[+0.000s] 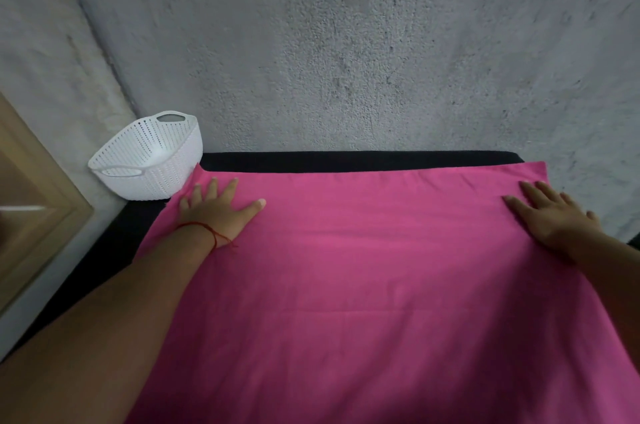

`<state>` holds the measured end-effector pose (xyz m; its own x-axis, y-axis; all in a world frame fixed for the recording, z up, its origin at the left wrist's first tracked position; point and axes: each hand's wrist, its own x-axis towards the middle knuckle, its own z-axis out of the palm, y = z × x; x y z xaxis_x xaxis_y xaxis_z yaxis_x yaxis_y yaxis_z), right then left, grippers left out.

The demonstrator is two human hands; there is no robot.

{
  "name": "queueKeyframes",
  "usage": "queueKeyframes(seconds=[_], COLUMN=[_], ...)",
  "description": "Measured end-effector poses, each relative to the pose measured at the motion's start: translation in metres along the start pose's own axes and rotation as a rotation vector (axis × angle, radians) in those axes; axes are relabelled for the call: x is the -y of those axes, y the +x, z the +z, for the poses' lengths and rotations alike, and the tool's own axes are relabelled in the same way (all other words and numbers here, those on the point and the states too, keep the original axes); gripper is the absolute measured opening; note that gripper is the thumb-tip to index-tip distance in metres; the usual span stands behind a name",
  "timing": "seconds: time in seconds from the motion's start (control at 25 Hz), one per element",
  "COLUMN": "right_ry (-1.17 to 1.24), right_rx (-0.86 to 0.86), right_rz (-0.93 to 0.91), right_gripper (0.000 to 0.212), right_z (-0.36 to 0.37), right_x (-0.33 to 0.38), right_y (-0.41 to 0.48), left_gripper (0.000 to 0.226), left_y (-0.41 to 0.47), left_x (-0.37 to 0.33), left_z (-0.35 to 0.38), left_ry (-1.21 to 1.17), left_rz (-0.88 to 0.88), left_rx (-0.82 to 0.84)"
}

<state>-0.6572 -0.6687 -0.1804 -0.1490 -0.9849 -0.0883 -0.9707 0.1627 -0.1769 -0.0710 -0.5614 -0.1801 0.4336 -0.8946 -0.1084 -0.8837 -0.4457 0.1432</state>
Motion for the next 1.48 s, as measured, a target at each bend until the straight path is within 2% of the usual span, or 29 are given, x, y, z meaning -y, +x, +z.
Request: queueKeyframes(seconds=[0.24,0.44,0.64,0.68,0.76,0.8,0.88,1.08,1.16,1.28,1.36,1.48], right_ry=[-0.027,-0.019,-0.053,-0.068,-0.106,-0.1,-0.081,-0.077,-0.07,-0.065,-0.069,-0.059], right_rx=[-0.014,-0.034,-0.147,-0.193,-0.116,-0.062,-0.023,-0.021,-0.025,-0.032,-0.019,-0.005], right_rz=[-0.025,-0.01,0.036,-0.003,-0.192,-0.203,-0.126,-0.113,-0.099,-0.085,-0.082,-0.062], right_gripper=[0.096,0.097,0.091,0.096,0.119,0.12,0.111,0.131,0.132,0.13,0.127,0.114], right_z=[0.015,0.024,-0.001,-0.002,0.002,0.005,0.008,0.007,0.012,0.013,0.011,0.01], right_x=[-0.039,-0.064,-0.021,-0.004,0.03,0.037,0.04,0.035,0.033,0.028,0.031,0.033], right_y=[0.048,0.085,0.047,0.038,0.028,0.026,0.023,0.029,0.031,0.033,0.031,0.024], left_gripper=[0.116,0.115,0.114,0.114,0.115,0.115,0.115,0.11,0.11,0.085,0.077,0.088], left_y=[0.002,0.006,0.009,0.011,0.011,0.01,0.013,0.044,0.056,0.056,0.032,-0.042], left_x=[-0.02,-0.03,-0.038,-0.037,-0.031,-0.032,-0.037,-0.002,0.019,0.007,-0.02,-0.057], left_z=[0.002,0.003,0.005,0.004,0.003,0.003,0.004,-0.007,-0.005,-0.009,-0.011,0.016], left_ry=[0.008,0.013,0.011,0.009,0.0,0.001,0.01,0.053,0.079,0.14,0.116,0.045], left_rz=[-0.009,0.001,0.022,0.026,0.028,0.026,0.036,0.167,0.132,0.083,0.147,0.294], left_rx=[0.006,-0.01,-0.016,-0.016,-0.004,0.0,0.016,0.031,0.017,-0.045,-0.124,-0.024])
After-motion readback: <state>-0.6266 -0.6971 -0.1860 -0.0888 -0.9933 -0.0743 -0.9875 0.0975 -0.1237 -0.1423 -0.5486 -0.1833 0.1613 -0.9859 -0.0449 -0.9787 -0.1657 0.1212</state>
